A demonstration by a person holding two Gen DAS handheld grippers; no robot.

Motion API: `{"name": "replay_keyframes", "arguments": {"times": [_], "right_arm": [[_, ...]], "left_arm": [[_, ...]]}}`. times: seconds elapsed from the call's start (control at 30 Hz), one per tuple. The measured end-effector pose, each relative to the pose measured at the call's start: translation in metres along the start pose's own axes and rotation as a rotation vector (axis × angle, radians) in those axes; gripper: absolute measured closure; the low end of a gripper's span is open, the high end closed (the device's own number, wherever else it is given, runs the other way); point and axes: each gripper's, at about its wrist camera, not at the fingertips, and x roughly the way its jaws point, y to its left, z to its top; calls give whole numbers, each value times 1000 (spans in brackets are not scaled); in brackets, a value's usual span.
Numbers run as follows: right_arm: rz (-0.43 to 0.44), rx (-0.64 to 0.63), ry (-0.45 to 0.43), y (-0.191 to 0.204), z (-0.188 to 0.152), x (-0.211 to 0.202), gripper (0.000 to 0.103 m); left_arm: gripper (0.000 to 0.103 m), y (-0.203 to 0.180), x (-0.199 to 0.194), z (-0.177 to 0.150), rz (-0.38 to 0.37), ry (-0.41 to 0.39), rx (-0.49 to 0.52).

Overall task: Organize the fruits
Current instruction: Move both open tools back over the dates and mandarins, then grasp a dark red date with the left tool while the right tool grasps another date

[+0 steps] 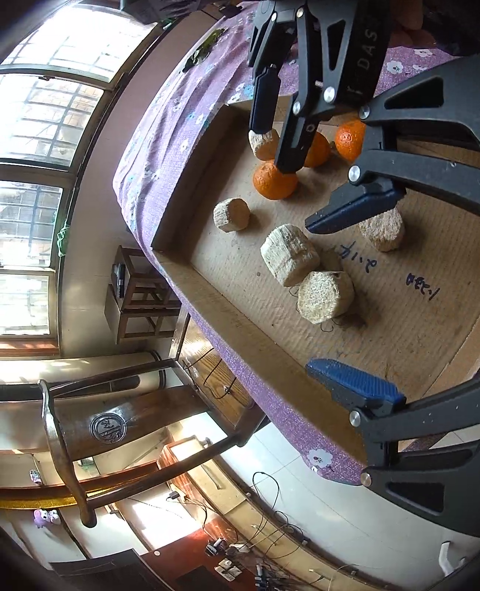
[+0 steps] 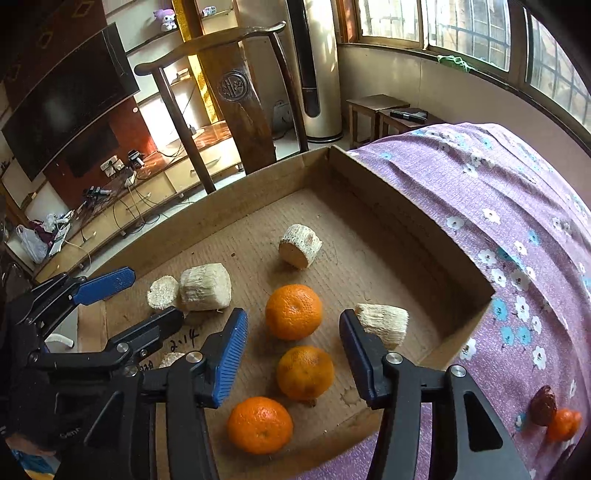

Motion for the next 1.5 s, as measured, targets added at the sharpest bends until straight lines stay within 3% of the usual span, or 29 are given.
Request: {"name": "replay_keyframes", "arguments": {"times": [0.07, 0.13, 0.47, 0.93, 1.3, 1.5], "right_arm": [[-14, 8, -35, -4, -7, -17, 28], [-39, 23, -59, -9, -15, -32, 23], [-135, 165, -125, -57, -70, -101, 10], [-308, 315, -135, -143, -167, -176, 10], [-259, 415, -148, -182, -191, -178, 10], [-215, 451, -148, -193, -199, -175, 10]], "left_arm": [[31, -4, -7, 1, -6, -17, -2], [27, -12, -13, 1, -16, -35, 1], [27, -74, -32, -6, -115, -58, 100], [23, -190, -33, -16, -297, 9, 259], [23, -277, 11, -2, -314, 102, 356], [23, -300, 47, 5, -295, 137, 381]]}}
